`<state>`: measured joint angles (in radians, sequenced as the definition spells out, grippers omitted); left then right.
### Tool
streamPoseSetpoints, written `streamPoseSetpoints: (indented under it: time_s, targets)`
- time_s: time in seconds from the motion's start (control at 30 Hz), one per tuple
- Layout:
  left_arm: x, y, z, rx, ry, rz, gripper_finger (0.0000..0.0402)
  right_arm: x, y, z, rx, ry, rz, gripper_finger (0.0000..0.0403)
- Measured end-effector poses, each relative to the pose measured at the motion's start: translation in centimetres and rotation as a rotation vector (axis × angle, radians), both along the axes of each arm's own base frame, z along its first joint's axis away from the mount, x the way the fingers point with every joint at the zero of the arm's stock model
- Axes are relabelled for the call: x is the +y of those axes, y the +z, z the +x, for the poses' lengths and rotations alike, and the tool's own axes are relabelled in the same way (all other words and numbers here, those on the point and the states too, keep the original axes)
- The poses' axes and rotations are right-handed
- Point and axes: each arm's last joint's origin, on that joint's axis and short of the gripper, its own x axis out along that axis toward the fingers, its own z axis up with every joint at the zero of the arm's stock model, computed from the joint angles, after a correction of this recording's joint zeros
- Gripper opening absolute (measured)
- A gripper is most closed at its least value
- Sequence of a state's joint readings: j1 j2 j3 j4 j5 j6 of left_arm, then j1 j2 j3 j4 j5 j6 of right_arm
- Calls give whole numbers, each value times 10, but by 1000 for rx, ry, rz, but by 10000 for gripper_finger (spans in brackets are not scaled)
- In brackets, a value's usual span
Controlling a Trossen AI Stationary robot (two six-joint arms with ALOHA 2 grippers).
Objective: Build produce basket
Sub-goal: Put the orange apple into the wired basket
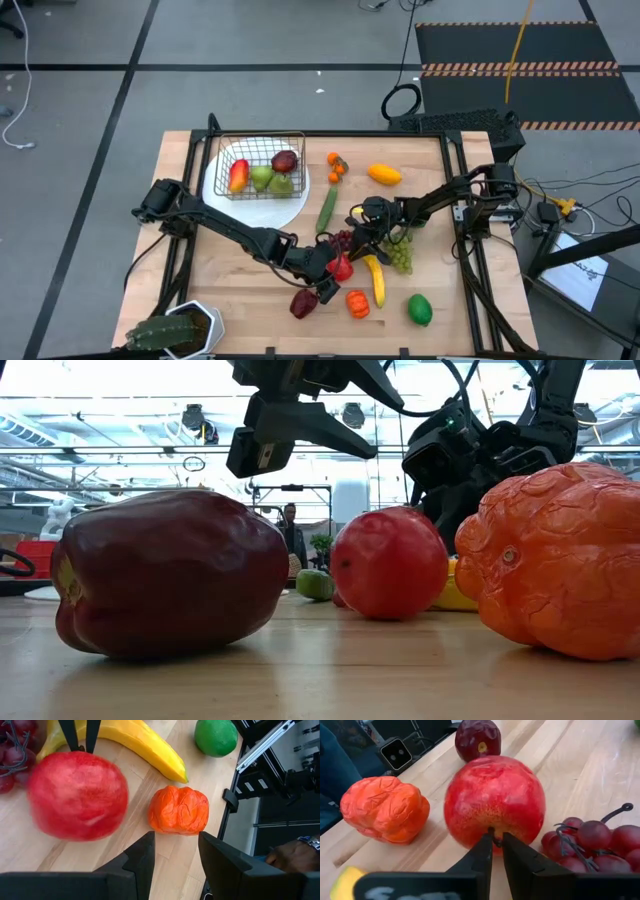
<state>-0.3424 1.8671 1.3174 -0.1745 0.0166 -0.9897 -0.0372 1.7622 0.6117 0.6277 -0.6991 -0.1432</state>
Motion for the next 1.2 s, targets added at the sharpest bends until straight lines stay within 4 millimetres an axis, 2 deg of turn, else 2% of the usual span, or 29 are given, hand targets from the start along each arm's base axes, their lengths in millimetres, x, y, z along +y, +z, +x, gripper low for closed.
streamPoseSetpoints:
  time_s: [0.1,0.27,0.43,0.6,0.8,1.03,1.2]
  targets:
    - [0,0,0,0,0,0,152,0,0,0,4,-2,5,9]
    - [0,0,0,4,9,-10,152,0,1,0,48,-33,55,6]
    - [2,10,-3,-11,30,-37,152,0,16,-2,92,-85,138,4]
    - [8,36,-15,-52,74,-7,152,0,47,-10,96,-153,206,3]
    - [23,67,-40,-68,133,131,152,0,88,-26,49,-248,256,3]
    - [40,86,-59,-45,185,206,152,-2,131,-49,23,-438,443,3]
    - [45,89,-66,-20,165,249,152,-3,154,-63,-23,-467,566,5]
